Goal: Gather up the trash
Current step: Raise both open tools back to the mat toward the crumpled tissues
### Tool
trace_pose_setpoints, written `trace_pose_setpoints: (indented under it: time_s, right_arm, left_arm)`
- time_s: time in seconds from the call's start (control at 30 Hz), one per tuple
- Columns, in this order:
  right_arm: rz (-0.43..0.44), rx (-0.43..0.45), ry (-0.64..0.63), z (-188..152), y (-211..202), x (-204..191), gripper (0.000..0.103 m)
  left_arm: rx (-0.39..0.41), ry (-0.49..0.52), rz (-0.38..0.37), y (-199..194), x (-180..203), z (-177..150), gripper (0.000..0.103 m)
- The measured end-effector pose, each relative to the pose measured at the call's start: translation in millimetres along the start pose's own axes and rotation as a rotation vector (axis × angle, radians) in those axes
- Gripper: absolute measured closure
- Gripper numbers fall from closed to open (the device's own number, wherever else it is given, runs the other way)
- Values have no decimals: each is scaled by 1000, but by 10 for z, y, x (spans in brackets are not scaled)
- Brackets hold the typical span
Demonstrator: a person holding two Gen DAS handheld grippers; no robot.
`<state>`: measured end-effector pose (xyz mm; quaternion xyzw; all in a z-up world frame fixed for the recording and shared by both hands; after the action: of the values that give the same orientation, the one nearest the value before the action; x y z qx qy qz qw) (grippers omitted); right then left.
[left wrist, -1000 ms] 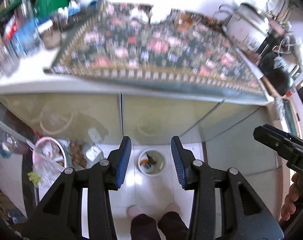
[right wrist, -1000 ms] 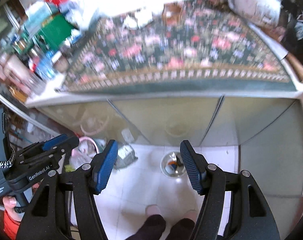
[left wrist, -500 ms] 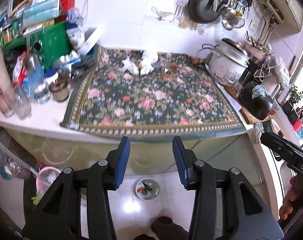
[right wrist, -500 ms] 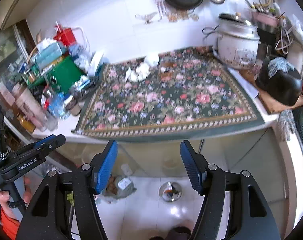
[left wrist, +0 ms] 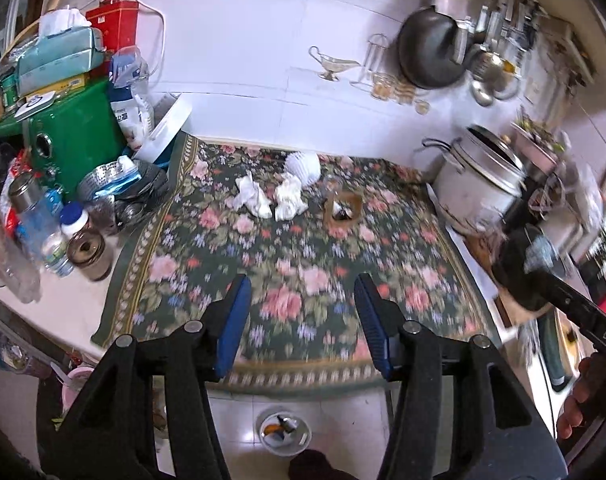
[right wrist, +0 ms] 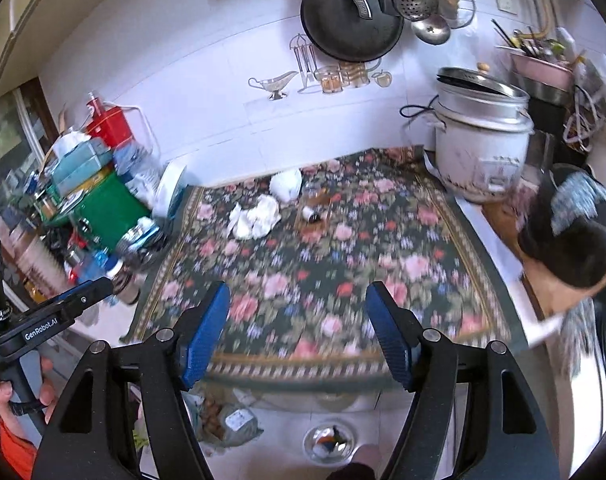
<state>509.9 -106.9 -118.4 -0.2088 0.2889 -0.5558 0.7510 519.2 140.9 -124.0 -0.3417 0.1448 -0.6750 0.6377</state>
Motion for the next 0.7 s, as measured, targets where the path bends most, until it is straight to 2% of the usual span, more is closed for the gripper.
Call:
trace_pose_setpoints:
  time_s: [0.1, 0.27, 0.53, 0.7]
  right_arm:
    - [27, -9, -30, 270, 234, 86, 36]
    - [76, -44, -82, 547, 700, 192, 31]
    - [128, -171, -59, 577, 1442, 195, 30]
    - [105, -214, -27, 618, 1810, 143, 30]
  left_arm:
    - [14, -46, 44, 271, -50, 258, 51]
    - [1, -132, 61, 660, -145, 464, 51]
    - [-85, -157, 104, 1356, -399, 641, 51]
    - [-163, -158, 73, 1951, -648, 740, 51]
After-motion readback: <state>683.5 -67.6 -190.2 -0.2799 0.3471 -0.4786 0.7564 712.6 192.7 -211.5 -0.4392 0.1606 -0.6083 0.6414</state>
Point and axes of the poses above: each gripper's, at about its wrist camera, not at the fingertips, and y roughly the way its jaws point, x to its right, z to its top, the point moved 8 cm from there along y, roughly the way its jaws point, and after that the axes turned 6 degrees about -z, right-handed, at the moved point
